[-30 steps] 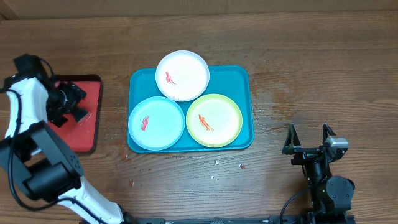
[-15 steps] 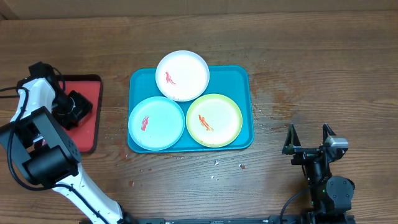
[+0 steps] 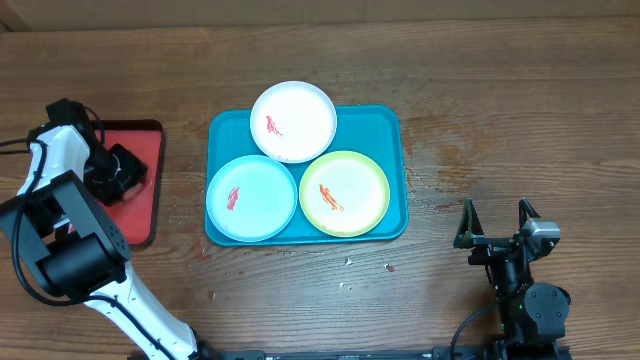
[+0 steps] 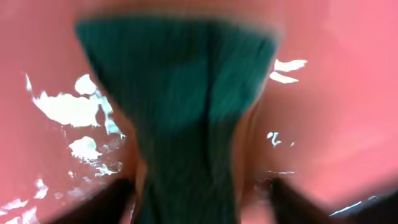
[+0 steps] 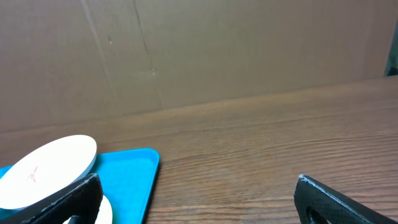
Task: Clean dirty plates on tray and stack at the side
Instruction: 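Close the left gripper on the green sponge and lift it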
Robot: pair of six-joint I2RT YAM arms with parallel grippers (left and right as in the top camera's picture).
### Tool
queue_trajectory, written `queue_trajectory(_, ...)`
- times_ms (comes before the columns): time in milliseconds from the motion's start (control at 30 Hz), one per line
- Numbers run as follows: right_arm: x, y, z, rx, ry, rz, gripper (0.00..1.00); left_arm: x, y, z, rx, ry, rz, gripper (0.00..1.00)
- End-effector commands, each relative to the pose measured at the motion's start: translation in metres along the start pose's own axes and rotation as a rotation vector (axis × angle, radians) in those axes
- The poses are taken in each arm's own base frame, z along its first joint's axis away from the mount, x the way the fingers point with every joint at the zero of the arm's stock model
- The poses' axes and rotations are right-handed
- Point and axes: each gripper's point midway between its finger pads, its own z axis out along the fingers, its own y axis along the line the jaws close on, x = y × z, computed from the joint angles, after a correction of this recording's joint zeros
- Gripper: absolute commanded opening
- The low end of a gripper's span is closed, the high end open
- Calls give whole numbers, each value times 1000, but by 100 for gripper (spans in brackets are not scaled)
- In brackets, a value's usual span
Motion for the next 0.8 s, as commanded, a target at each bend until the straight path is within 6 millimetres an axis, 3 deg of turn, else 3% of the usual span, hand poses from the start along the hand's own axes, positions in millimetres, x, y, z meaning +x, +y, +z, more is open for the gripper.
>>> queue_trajectory(0,1,-1,0,2,-8,-5,100,-15,8,4,-57,-62,-3,100)
queue_trajectory(333,1,-1,0,2,-8,-4,100,-43,12,0,-93,-189,-9,100)
queue_trajectory(367,1,-1,0,2,-8,-4,100,-44,11,0,-92,-191,-9,97)
queue_trajectory(467,1,-1,0,2,-8,-4,100,-46,10,0,-88,-201,-6,76)
queue_trajectory(500,1,-1,0,2,-8,-4,100,-46,10,0,-88,-201,-5,63)
queue_trajectory(533,1,-1,0,2,-8,-4,100,-46,10,0,-88,-201,-3,42)
queue_trajectory(633,1,-1,0,2,-8,-4,100,-46,10,0,-89,-199,-3,7)
queue_trajectory(767,1,-1,0,2,-8,-4,100,-45,11,1,-91,-194,-3,7)
